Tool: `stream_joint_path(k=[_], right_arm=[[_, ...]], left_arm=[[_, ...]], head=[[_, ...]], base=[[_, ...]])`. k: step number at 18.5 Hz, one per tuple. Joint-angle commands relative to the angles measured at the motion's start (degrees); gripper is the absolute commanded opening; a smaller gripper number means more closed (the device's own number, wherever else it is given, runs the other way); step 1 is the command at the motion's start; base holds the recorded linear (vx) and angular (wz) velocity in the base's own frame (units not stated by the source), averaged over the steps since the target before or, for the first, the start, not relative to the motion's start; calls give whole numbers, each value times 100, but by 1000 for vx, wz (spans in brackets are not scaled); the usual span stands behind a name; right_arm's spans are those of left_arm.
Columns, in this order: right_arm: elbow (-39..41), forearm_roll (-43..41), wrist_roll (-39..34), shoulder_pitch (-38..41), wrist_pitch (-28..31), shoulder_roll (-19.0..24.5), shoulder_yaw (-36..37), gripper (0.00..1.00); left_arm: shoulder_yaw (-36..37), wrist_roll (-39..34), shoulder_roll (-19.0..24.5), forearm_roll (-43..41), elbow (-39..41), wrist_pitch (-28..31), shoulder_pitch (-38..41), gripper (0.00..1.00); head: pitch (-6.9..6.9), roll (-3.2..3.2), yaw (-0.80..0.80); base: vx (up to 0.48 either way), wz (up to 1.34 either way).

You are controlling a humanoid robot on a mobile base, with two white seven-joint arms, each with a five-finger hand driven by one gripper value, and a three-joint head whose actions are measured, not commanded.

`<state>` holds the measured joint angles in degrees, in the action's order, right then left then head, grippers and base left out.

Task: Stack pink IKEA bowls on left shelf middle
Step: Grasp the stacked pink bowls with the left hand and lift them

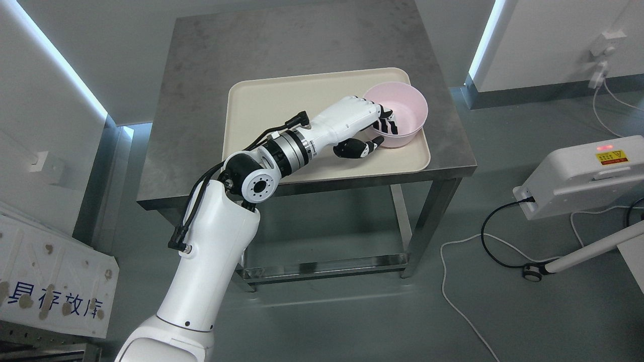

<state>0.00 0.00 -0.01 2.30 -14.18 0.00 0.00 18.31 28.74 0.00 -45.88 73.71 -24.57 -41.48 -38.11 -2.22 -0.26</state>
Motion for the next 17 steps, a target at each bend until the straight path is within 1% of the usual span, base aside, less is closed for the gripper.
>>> stream_joint_path(k=[1, 4, 5, 8, 11, 13, 15, 17], right_arm=[[100, -9, 1, -1, 3, -100, 26, 100], [100, -9, 1, -1, 3, -100, 26, 100], [100, -9, 1, -1, 3, -100, 26, 100], [100, -9, 1, -1, 3, -100, 26, 100], [100, -9, 1, -1, 3, -100, 26, 100], [100, -9, 1, -1, 3, -100, 26, 100], [100, -9, 1, -1, 3, -100, 26, 100], [100, -9, 1, -1, 3, -100, 26, 100]], left_arm=[[-407, -26, 100, 70, -251, -214, -88, 0], [-688, 18, 100, 245, -251, -338, -132, 0], [-784, 27, 100, 420, -234, -338, -132, 0], [-908, 62, 100, 694, -208, -425, -158, 0], [-1268, 219, 100, 1027, -173, -487, -167, 0], [-1487, 482, 100, 1422, 11, -592, -115, 0], [-1812, 728, 100, 1730, 318, -820, 60, 0], [-2164, 905, 100, 1819, 626, -1014, 298, 0]], head=[[0, 0, 0], [0, 0, 0], [0, 0, 0], [0, 0, 0], [0, 0, 0], [0, 0, 0], [0, 0, 0], [0, 0, 0]], base=[[0, 0], [0, 0], [0, 0], [0, 0], [0, 0], [0, 0], [0, 0], [0, 0]])
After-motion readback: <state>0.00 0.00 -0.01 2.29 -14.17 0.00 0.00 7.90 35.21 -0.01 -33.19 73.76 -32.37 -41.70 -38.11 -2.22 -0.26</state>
